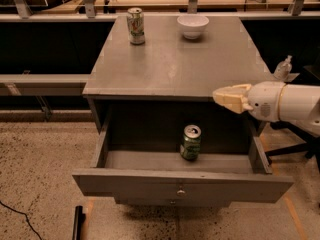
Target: Place green can into top drawer
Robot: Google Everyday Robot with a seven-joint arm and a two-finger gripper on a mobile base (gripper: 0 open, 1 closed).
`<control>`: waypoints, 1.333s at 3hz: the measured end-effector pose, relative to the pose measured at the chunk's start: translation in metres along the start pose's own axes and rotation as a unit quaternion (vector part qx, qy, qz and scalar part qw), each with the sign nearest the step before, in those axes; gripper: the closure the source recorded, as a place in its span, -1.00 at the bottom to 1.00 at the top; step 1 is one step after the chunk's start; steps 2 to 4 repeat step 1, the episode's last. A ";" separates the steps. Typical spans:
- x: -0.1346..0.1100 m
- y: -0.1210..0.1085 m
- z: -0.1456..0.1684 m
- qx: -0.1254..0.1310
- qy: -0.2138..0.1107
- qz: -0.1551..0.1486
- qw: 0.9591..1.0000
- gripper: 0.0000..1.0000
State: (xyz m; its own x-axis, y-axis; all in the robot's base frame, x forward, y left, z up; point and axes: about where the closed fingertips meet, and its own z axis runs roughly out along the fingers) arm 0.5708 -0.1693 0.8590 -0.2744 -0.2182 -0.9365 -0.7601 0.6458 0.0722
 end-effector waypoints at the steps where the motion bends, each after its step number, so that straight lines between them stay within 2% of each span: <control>1: -0.059 -0.019 0.010 -0.002 -0.070 -0.027 0.997 0.70; 4: -0.059 -0.019 0.010 -0.002 -0.070 -0.027 0.997 0.70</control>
Offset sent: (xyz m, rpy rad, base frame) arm 0.0000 0.0000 0.0000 0.0000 0.0000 0.0000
